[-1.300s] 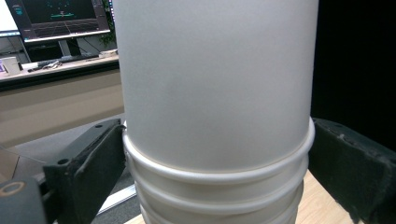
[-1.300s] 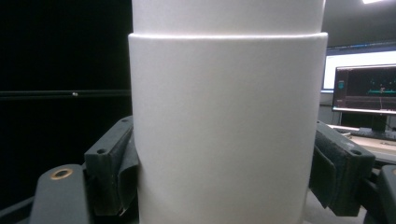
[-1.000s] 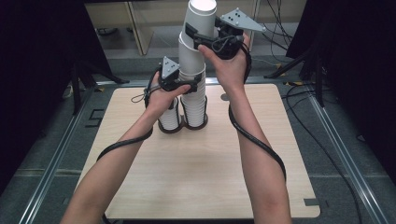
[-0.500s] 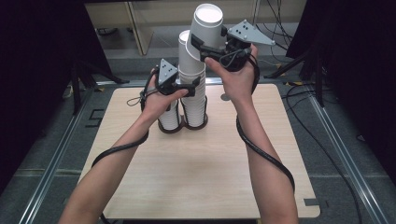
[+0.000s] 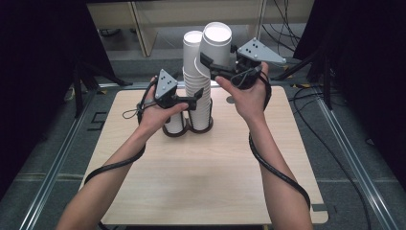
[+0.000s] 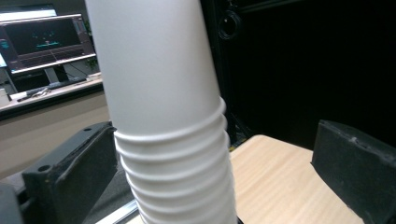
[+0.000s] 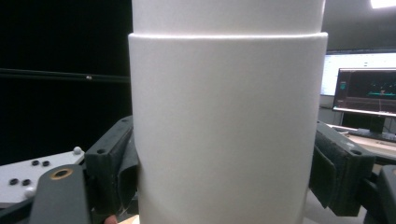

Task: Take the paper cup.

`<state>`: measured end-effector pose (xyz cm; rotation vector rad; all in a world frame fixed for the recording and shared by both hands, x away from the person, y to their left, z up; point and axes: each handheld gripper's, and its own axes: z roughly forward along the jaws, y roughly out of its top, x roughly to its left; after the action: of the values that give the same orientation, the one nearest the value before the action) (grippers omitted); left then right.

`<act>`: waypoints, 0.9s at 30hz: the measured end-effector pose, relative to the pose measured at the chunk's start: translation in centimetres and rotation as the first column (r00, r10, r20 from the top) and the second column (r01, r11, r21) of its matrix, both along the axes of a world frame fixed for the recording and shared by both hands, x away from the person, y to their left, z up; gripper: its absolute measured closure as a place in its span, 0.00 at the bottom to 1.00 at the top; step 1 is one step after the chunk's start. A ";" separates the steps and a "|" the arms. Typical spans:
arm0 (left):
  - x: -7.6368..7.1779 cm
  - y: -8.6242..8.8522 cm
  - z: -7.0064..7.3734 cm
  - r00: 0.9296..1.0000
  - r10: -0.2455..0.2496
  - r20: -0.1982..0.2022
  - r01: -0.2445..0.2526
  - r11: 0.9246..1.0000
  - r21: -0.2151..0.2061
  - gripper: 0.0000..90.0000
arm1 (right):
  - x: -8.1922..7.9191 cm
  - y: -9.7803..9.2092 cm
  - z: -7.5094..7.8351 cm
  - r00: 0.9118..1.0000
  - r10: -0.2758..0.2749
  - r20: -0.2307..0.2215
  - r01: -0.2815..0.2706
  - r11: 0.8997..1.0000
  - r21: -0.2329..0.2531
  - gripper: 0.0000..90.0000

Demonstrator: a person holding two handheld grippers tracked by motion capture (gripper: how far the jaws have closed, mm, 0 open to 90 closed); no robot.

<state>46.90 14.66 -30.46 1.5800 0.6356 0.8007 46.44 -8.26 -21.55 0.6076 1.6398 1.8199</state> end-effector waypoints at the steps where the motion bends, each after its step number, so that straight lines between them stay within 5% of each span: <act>1: -0.3 0.0 -0.1 1.000 -0.005 -0.002 0.005 1.000 0.005 0.00 | -0.1 -0.1 -0.2 1.000 0.000 0.002 0.000 1.000 -0.005 0.23; 14: -4.6 0.6 -2.0 0.997 -0.070 -0.010 0.070 0.997 0.045 0.00 | -2.0 -0.1 -4.0 0.997 0.038 -0.068 -0.038 0.999 -0.001 0.23; 27: -7.3 1.4 -3.9 0.994 -0.107 -0.040 0.109 0.991 0.075 0.00 | -3.4 0.7 -7.8 0.990 0.065 -0.122 -0.073 0.996 -0.060 0.23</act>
<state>39.61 16.01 -34.32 1.6875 0.5452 0.7252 43.06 -7.60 -29.37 0.6494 1.8123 1.8023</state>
